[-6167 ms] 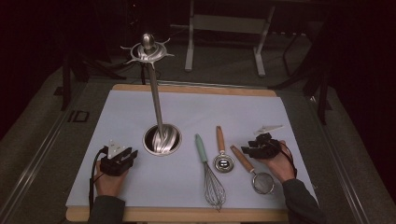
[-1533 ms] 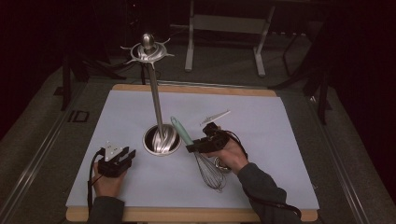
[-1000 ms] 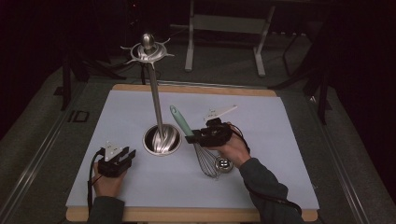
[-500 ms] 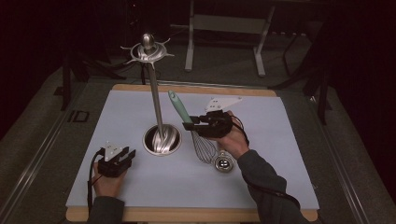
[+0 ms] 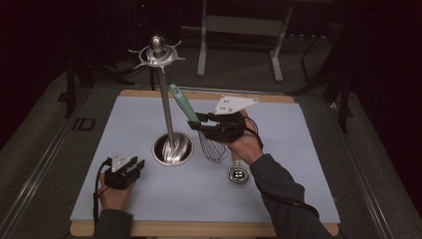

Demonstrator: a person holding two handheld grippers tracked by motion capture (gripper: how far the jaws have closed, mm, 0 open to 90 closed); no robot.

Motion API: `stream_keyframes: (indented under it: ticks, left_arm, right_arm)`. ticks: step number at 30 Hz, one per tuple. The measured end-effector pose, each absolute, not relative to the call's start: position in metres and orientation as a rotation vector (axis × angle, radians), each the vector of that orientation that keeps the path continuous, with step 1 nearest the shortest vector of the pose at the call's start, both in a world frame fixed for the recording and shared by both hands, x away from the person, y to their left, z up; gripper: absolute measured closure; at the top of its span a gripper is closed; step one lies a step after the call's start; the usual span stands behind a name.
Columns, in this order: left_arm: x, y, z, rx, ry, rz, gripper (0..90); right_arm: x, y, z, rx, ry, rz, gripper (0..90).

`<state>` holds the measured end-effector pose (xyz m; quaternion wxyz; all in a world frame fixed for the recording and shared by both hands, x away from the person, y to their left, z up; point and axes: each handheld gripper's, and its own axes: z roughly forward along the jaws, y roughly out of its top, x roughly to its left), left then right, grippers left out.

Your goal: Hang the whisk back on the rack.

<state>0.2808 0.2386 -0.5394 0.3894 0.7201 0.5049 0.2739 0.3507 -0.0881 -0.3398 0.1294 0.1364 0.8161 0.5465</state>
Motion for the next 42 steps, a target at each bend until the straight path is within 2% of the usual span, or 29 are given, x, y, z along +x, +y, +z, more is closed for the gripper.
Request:
stream_keyframes:
  ticks: [18,42]
  left_arm:
    - [0.281,0.238,-0.539,1.833,1.284,0.698,66.9]
    - [0.281,0.239,-0.539,1.831,1.283,0.694,66.8]
  right_arm:
    - [0.341,-0.079,-0.296,0.276,2.230,1.581,69.0]
    - [0.356,-0.049,-0.301,0.402,2.211,1.432,68.6]
